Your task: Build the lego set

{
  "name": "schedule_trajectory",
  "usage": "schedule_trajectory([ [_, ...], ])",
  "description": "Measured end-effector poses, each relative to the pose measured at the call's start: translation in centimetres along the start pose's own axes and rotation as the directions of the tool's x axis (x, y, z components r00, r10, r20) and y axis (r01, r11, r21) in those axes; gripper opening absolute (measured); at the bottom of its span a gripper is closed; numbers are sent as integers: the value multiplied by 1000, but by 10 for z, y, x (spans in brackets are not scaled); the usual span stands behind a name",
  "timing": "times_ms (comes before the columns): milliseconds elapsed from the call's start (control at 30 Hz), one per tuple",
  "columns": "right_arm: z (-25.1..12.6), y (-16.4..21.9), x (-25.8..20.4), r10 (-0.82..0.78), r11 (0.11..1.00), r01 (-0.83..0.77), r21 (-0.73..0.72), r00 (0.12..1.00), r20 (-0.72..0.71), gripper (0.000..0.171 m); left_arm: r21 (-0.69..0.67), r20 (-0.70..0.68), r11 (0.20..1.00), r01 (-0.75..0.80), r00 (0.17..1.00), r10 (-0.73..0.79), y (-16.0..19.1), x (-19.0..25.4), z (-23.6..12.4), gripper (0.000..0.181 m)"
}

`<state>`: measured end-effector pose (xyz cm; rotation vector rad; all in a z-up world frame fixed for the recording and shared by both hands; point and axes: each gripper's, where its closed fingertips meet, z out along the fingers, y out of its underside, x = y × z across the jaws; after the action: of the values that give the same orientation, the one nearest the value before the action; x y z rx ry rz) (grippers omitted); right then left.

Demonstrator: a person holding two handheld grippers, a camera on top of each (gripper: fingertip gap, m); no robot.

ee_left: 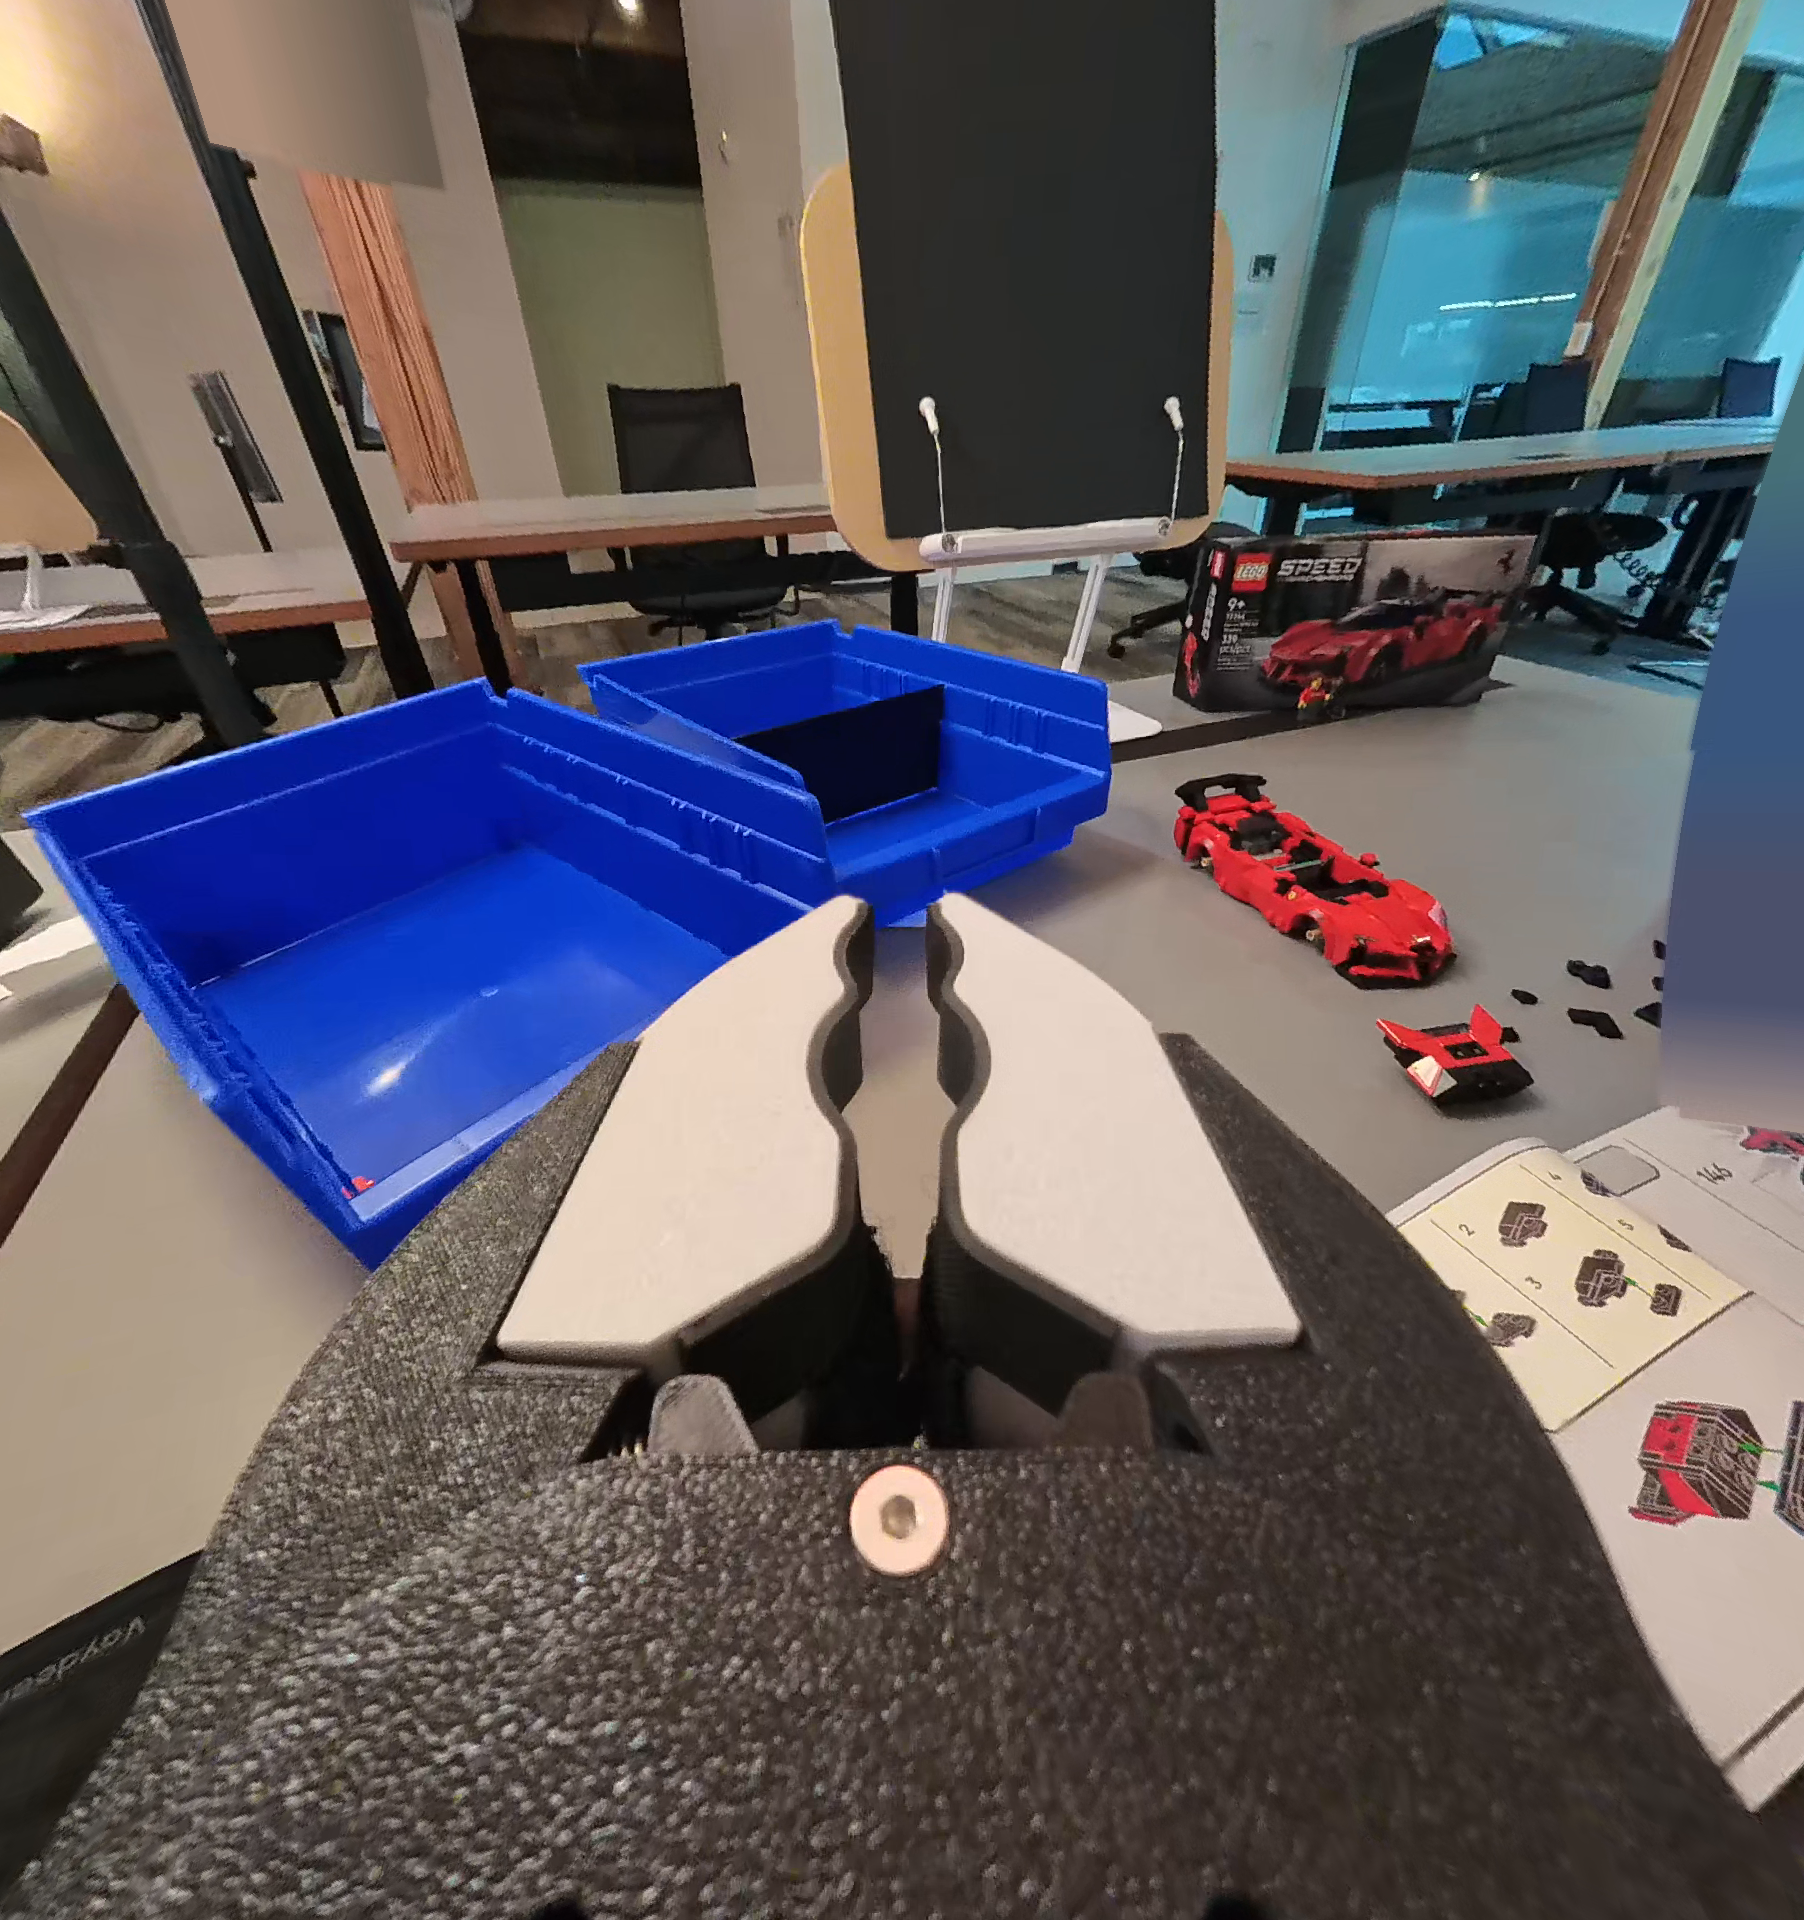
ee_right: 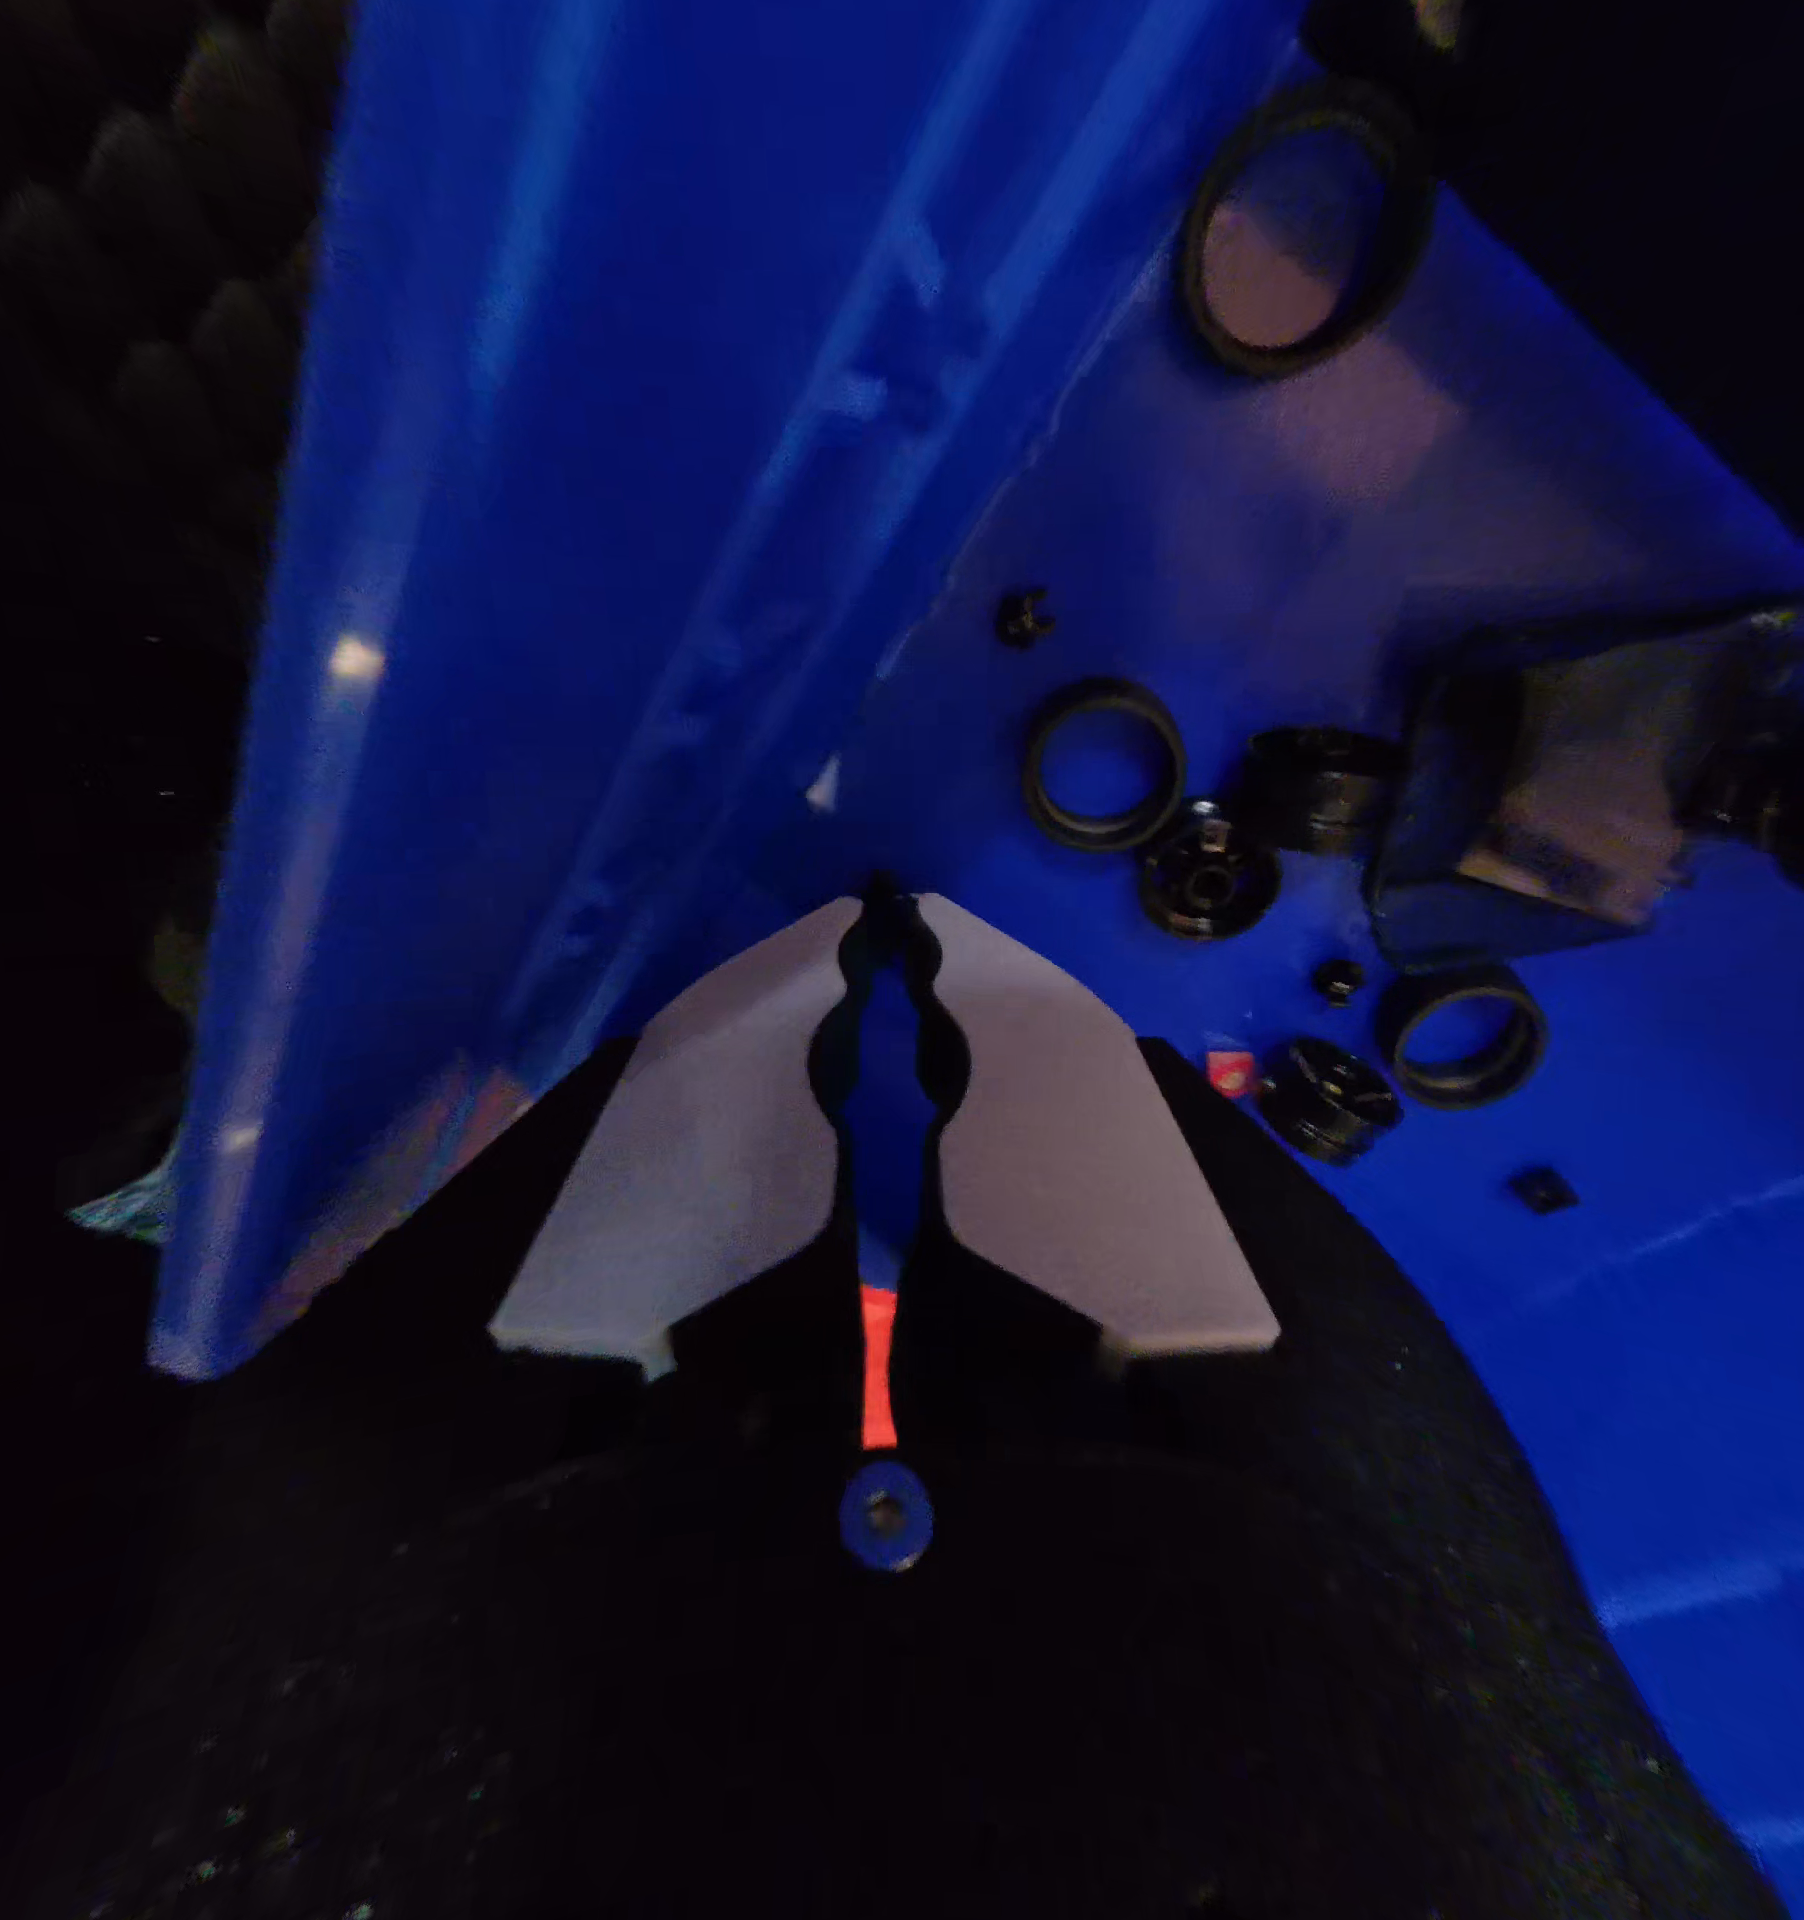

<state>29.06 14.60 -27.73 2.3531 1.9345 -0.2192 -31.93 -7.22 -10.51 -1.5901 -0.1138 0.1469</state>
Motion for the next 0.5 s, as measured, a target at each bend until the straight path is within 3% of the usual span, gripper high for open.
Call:
schedule_trajectory([
  [67,-11,-2,13,3,996,3,87,997,-72,5,17,-21,1000,-12,1000,12,-2,5,-2,9],
  [167,-60,-26,28,78,896,-29,444,993,-92,5,55,-64,998,-16,998,19,-9,16,-4,10],
  [200,-87,-38,31,96,800,-15,600,990,-103,5,73,-84,997,1,996,5,-13,21,-3,10],
  [267,-150,-63,19,58,493,65,868,993,-107,5,91,-164,995,51,986,-36,-19,39,0,14],
  [300,-177,-73,8,24,342,115,933,991,-131,5,95,-206,992,83,977,-62,-21,49,3,16],
  [333,-195,-81,-6,-12,243,178,954,983,-181,5,103,-250,987,127,963,-98,-24,61,7,19],
  [400,-211,-105,-37,-63,129,337,933,941,-332,5,91,-384,965,244,903,-192,-29,93,14,27],
  [500,-218,-151,-106,-165,-41,501,865,850,-500,5,10,-584,910,415,741,-331,-30,142,18,33],
])
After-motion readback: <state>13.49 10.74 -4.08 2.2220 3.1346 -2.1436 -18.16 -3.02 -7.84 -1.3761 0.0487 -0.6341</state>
